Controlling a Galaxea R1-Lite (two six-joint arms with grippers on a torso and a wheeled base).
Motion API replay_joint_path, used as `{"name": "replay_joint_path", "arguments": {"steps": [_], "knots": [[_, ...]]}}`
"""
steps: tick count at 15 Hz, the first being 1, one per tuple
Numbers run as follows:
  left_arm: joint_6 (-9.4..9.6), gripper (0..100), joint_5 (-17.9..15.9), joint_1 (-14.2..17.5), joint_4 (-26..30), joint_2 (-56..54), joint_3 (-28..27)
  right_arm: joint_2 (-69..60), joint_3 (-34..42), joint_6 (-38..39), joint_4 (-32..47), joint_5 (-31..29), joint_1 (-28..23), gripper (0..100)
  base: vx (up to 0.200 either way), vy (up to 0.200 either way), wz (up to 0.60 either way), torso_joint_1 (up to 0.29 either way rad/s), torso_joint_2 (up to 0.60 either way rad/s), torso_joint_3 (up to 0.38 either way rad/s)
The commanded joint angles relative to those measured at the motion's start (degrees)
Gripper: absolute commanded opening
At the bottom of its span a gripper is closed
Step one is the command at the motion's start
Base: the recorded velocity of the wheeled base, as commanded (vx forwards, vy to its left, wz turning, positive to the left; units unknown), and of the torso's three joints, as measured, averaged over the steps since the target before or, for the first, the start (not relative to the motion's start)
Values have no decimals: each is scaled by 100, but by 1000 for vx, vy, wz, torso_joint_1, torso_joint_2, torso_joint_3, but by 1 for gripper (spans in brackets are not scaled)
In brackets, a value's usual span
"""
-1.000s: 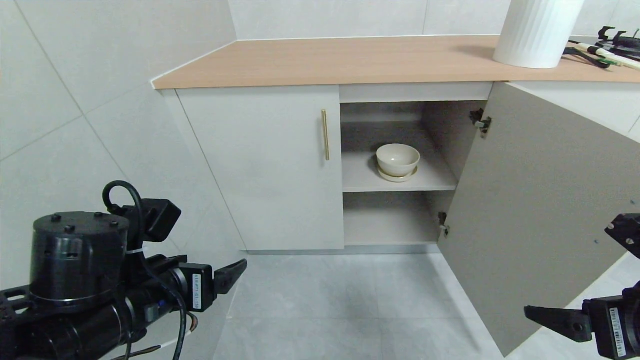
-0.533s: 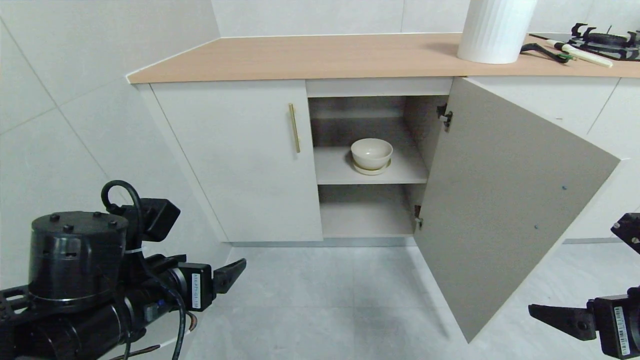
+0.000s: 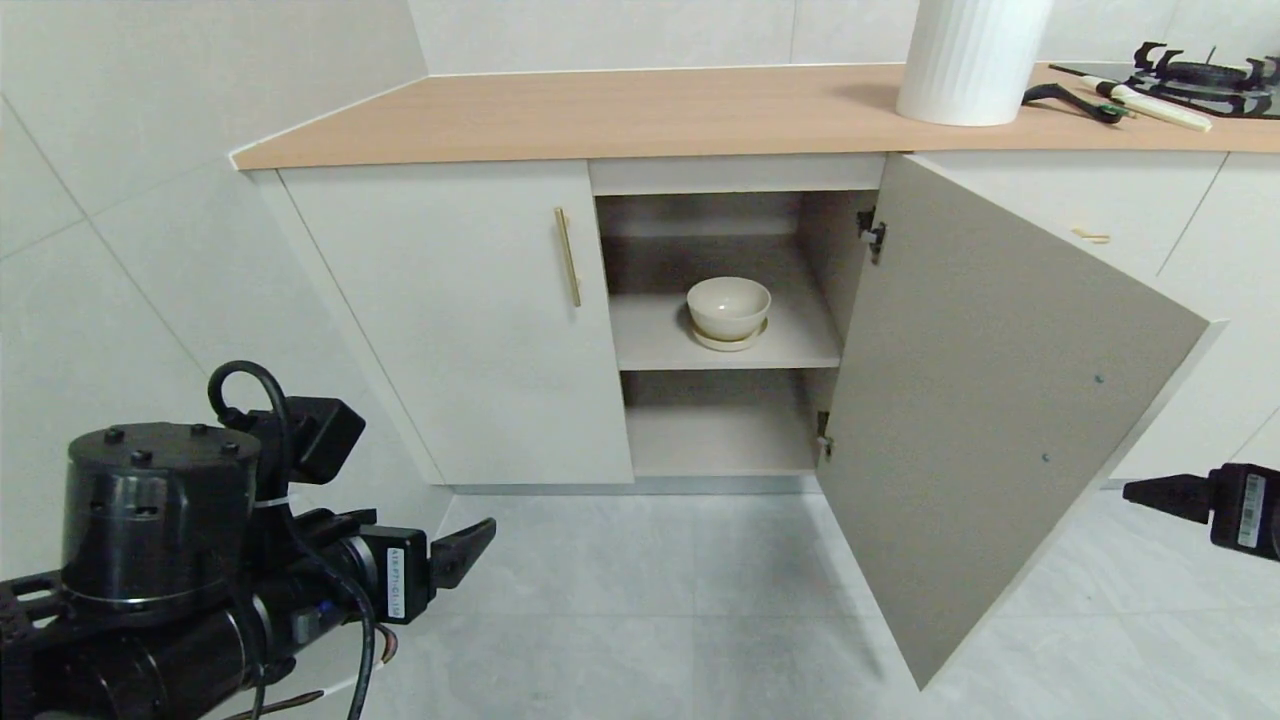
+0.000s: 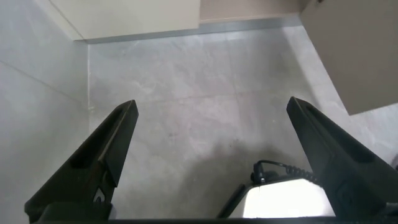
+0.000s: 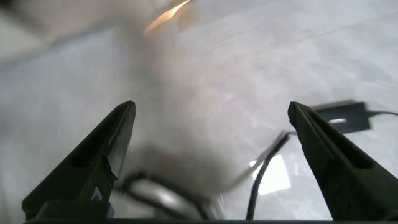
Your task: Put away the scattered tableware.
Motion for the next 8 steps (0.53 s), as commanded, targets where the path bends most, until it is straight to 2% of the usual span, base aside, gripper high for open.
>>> {"name": "replay_joint_path", "arguments": {"steps": [1, 6, 8], "knots": [[-3, 100, 3, 1, 2, 8, 1, 336, -140, -9, -228, 16, -632, 100, 0, 0, 0, 0, 0, 0], [-3, 100, 3, 1, -25, -1, 1, 784, -114, -53, -895, 16, -1071, 100, 0, 0, 0, 0, 0, 0], [-12, 100, 3, 1, -34, -1, -17, 1144, -96, 325, -1423, 16, -1071, 100, 0, 0, 0, 0, 0, 0]]}}
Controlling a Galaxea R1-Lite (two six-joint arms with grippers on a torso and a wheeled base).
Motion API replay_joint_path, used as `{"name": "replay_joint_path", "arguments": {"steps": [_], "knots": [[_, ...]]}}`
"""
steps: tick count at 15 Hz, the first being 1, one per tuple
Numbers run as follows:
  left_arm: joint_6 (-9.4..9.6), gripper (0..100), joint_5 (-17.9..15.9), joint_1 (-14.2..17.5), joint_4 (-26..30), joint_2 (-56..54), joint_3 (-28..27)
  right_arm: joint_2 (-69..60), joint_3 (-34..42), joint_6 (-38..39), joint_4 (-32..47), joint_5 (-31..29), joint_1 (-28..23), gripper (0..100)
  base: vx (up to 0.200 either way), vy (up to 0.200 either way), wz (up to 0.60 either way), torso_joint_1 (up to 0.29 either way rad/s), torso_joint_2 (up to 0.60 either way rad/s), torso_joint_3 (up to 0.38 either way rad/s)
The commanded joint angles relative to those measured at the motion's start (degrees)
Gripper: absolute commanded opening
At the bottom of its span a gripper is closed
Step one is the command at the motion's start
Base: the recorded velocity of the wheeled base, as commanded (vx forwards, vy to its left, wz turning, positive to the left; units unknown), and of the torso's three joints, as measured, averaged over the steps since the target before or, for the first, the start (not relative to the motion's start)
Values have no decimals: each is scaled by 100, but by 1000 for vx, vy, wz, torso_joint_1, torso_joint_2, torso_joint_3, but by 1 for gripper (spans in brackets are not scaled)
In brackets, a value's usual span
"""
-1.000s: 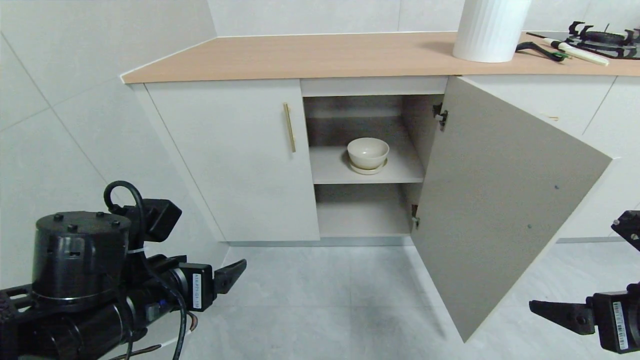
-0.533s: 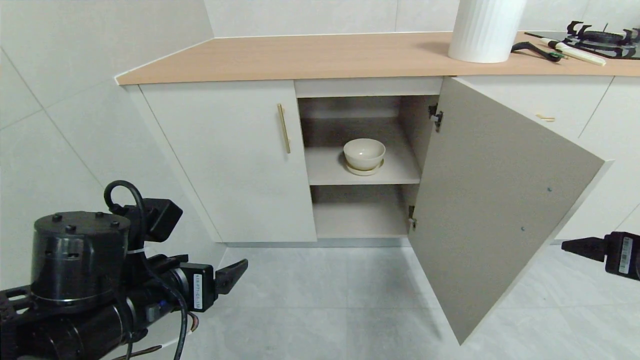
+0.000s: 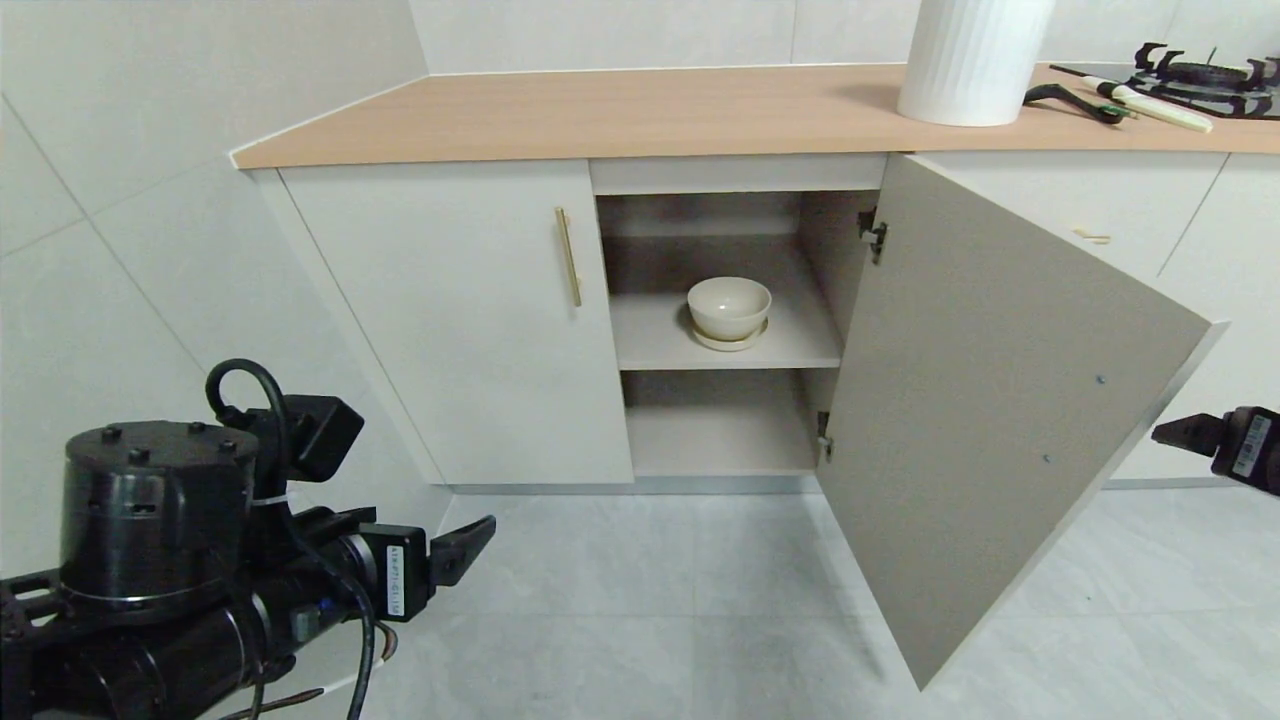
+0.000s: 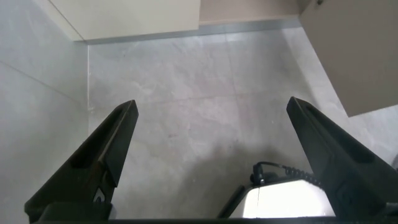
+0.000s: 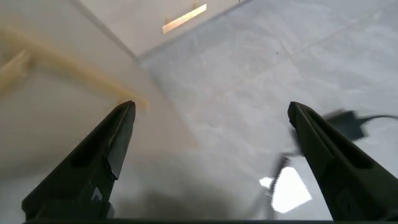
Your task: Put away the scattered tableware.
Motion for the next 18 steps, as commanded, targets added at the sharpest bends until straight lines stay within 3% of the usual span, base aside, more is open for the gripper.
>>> {"name": "replay_joint_path", "arguments": {"steps": [1, 4, 8, 14, 18], "knots": [[-6, 100, 3, 1, -6, 4, -8, 575, 15, 417, -378, 6, 6, 100, 0, 0, 0, 0, 0, 0], [-6, 100, -5, 1, -6, -13, -8, 1102, 24, 900, -993, 41, 15, 100, 0, 0, 0, 0, 0, 0], [-6, 100, -14, 1, -6, -13, 0, 1146, 50, 1120, -1010, 533, 384, 100, 0, 0, 0, 0, 0, 0], [11, 100, -14, 9, -23, 83, -17, 1814, -899, 970, -1160, 955, 1913, 100, 0, 0, 0, 0, 0, 0], [20, 100, 56, 27, -93, -57, -44, 2789, -1910, 830, -1160, 946, 2467, 100, 0, 0, 0, 0, 0, 0]]}}
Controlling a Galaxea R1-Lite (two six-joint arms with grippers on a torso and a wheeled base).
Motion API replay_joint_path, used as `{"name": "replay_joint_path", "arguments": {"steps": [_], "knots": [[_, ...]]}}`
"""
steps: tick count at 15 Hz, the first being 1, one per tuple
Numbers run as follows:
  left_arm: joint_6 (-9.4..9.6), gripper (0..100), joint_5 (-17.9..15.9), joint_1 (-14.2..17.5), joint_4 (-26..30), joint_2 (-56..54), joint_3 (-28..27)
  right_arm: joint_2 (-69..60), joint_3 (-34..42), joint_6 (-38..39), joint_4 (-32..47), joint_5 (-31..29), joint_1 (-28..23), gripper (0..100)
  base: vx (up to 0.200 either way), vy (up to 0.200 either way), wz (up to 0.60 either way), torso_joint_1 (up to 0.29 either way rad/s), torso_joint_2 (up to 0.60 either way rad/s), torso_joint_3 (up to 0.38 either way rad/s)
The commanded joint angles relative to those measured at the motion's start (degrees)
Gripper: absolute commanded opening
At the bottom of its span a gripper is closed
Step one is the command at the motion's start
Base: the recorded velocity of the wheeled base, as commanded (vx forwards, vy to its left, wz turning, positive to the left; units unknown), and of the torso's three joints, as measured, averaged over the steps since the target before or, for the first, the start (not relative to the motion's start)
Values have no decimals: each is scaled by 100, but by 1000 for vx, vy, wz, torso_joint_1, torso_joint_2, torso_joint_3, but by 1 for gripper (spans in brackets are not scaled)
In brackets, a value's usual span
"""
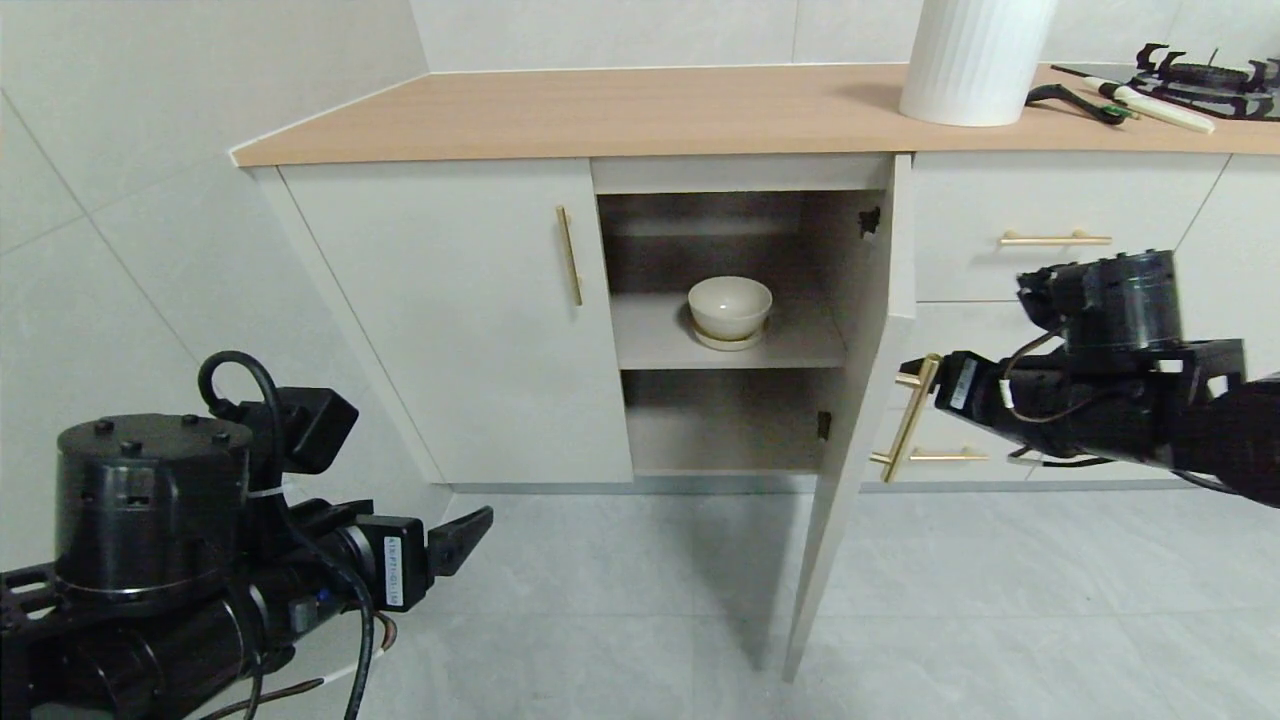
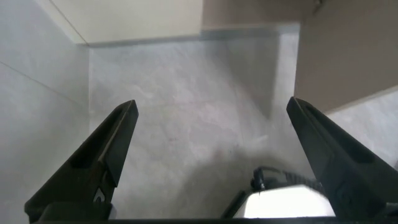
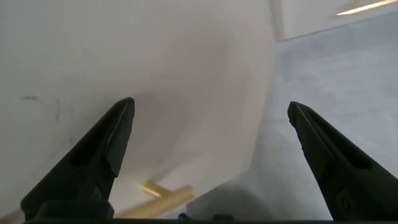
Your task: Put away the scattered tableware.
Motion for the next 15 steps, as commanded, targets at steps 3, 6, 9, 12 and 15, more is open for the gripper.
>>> {"name": "replay_joint_path", "arguments": {"steps": [3, 6, 9, 12, 15], "knots": [[265, 100, 251, 95, -108, -13, 38, 1105, -619, 1, -21, -68, 398, 100, 0, 0, 0, 0, 0, 0], [256, 100, 260, 95, -108, -5, 38, 1219, -575, 28, -161, -76, 407, 100, 0, 0, 0, 0, 0, 0], [265, 100, 260, 95, -100, -5, 47, 1254, -584, 54, -170, -76, 398, 100, 67, 0, 0, 2, 1, 2], [256, 100, 269, 95, -82, -22, 38, 1360, -610, 204, -355, -76, 407, 100, 200, 0, 0, -2, 2, 4], [256, 100, 269, 95, -91, 4, 21, 1553, -610, 414, -812, -94, 451, 100, 200, 0, 0, 7, 4, -2]]}}
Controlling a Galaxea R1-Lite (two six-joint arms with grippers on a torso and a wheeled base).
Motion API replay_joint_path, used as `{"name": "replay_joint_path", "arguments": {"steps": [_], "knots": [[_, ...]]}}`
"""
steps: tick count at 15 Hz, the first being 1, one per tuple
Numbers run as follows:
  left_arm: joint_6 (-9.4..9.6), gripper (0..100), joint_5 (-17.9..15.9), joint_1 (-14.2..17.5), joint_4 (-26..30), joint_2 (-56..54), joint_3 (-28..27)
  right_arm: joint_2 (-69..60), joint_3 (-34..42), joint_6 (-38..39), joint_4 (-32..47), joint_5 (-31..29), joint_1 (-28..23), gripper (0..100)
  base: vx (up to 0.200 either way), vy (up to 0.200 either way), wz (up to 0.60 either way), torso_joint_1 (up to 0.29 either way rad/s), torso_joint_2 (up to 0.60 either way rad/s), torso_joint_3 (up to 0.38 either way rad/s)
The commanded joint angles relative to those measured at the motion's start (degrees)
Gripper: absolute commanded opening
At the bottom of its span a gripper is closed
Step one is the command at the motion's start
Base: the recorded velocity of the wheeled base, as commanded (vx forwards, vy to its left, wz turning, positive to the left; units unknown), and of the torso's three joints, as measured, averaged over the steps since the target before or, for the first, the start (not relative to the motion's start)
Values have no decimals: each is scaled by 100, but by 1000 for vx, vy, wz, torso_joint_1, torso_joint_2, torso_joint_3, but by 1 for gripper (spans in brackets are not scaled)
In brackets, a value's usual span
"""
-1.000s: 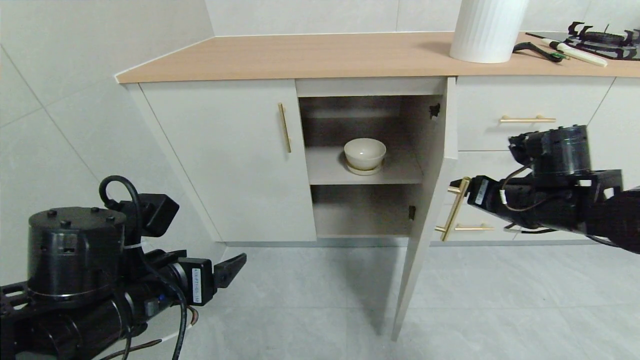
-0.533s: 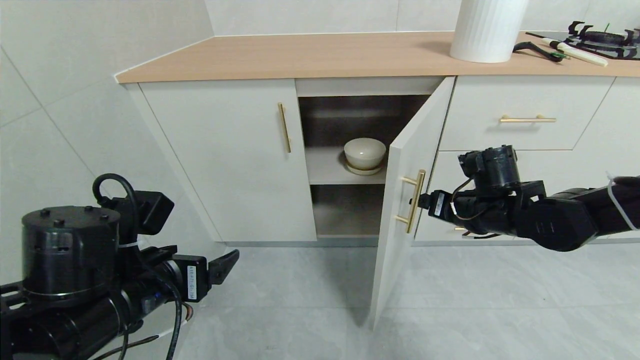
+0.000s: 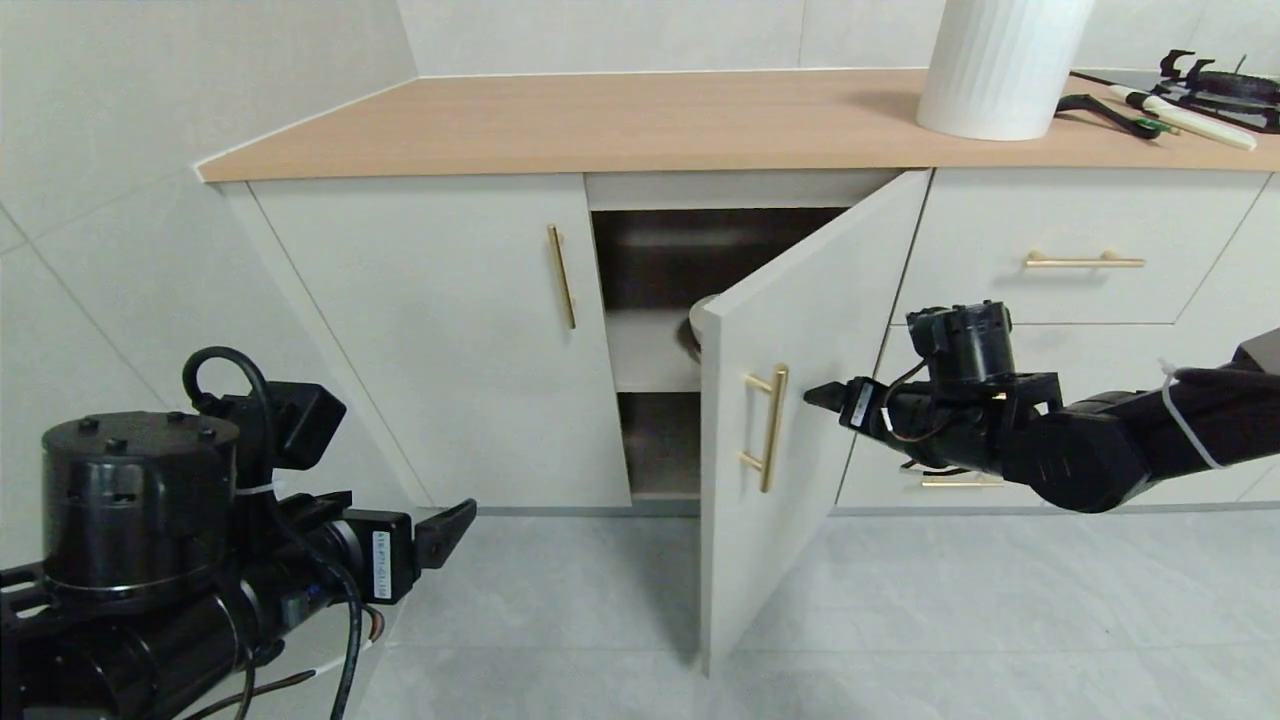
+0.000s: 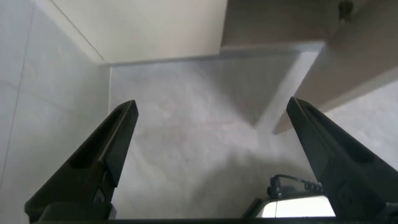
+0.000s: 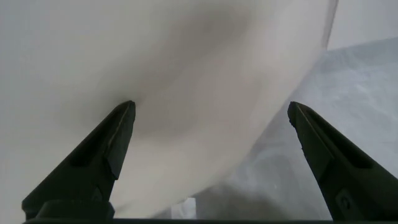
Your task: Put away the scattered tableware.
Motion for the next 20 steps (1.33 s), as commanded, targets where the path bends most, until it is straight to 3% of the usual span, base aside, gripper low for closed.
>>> {"name": "replay_joint_path", "arguments": {"steps": [1, 4, 10, 14, 20], "knots": [[-1, 100, -3, -2, -7, 26, -6, 153, 4, 19, -20, 3, 32, 100, 200, 0, 0, 7, 2, 2], [-19, 100, 6, -2, -16, 79, -33, 302, -181, 406, -161, -6, 94, 100, 200, 0, 0, 2, 4, 5], [-28, 100, 6, -2, -139, 123, -33, 680, -831, 1522, -310, -147, 94, 100, 0, 0, 0, 0, 0, 0], [-28, 100, 6, 7, -139, 123, -24, 1260, -1508, 1706, -267, -911, 76, 100, 0, 0, 0, 0, 0, 0], [-45, 100, 6, 7, -139, 141, -24, 1577, -1930, 1724, -258, -1272, -56, 100, 0, 0, 0, 0, 0, 0]]}}
